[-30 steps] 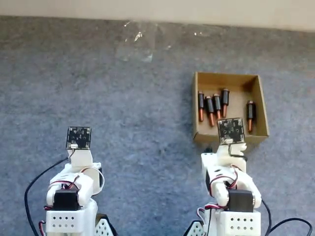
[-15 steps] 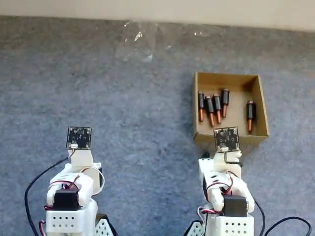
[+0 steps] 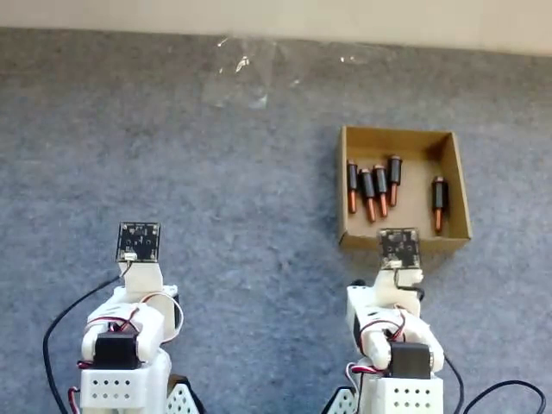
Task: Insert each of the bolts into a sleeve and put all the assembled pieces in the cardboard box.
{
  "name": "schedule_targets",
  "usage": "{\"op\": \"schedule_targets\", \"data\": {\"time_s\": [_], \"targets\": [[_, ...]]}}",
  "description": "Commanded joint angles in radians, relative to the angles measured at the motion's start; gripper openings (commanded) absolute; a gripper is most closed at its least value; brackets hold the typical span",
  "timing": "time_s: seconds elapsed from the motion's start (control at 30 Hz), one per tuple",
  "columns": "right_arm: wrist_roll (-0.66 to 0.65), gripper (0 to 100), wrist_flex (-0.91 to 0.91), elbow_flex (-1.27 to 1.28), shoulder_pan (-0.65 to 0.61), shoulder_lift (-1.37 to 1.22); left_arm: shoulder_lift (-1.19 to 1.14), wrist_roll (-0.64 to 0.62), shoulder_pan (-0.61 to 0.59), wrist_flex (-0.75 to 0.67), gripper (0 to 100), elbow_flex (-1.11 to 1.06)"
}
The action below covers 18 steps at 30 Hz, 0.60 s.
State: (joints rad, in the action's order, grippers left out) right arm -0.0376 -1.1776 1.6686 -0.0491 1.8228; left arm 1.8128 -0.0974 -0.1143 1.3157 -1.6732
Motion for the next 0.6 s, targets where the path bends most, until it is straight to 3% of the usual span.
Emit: {"op": "schedule_targets", "data": {"time_s": [0.0,0.57], "targets": [[0.080,14.4,0.012,0.058,0.004,0.005,0.012,-0.003,0.016,0.006,1,-0.022],[0.080,14.6,-0.065,0.108,0.002,0.005,0.012,-0.003,0.016,0.006,1,-0.022]]}}
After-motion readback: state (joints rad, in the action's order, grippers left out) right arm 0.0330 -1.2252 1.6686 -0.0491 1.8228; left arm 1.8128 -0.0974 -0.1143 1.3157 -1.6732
